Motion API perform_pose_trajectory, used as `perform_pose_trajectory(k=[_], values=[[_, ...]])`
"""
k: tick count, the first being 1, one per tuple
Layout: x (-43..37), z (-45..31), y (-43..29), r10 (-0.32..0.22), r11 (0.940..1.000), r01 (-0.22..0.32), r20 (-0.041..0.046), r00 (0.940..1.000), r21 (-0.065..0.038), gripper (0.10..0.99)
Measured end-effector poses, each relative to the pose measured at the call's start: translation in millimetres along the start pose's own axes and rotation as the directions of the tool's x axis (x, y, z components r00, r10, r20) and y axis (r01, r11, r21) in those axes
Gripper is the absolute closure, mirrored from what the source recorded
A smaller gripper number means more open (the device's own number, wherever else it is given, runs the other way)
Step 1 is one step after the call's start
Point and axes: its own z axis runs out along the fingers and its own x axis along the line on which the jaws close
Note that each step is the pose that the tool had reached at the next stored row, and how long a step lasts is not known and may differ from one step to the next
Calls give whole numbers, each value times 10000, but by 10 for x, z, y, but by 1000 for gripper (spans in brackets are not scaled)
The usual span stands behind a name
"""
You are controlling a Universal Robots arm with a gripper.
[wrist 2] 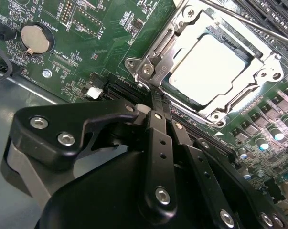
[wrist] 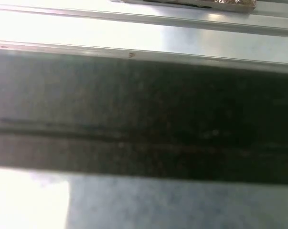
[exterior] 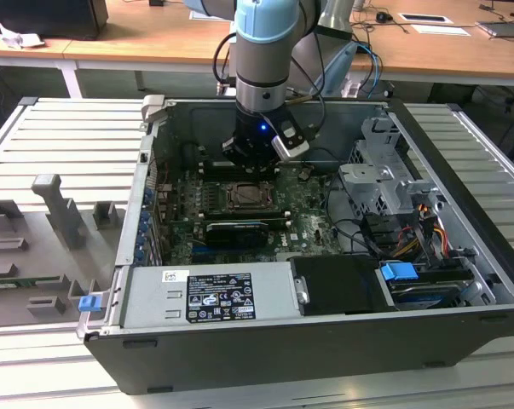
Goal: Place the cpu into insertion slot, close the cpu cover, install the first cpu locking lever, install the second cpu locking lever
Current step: 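Install the first cpu locking lever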
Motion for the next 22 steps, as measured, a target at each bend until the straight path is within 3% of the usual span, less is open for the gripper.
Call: perform_pose_trajectory(k=[10,16,22], values=[[-7,6,0,1,10000,-1,9,10000,-68,980],[-12,-127,11,0,10000,0,5,10000,-61,980],[-10,-133,-17,0,10000,0,5,10000,-59,980]])
